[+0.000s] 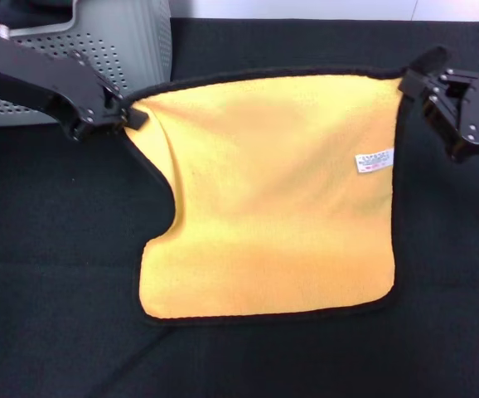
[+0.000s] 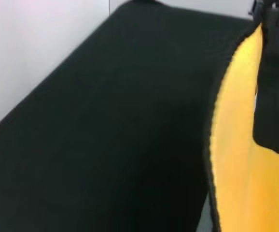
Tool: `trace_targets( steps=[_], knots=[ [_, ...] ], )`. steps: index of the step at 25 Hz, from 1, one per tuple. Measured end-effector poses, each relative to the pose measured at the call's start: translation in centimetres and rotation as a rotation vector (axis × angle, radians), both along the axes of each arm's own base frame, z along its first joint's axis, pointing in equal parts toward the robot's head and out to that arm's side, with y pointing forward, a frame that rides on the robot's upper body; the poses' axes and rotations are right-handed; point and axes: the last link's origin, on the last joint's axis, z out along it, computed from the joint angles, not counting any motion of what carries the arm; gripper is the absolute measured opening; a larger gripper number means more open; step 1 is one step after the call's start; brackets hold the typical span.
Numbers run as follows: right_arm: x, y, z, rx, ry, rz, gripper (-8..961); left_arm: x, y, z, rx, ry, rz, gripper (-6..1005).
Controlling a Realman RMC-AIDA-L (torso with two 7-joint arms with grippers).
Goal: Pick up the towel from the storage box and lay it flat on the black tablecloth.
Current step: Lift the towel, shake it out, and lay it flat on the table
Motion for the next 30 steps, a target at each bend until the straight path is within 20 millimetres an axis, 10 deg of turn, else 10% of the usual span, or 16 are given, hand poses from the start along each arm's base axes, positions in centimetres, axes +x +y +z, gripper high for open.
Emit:
trace_targets(
  steps=[30],
  knots=[
    [1.0,2.5,-3.2,-0.019,-0.112,-0.189,98,-0.3,3.0,-5.5,0.208,0.15,-0.027,19]
  ],
)
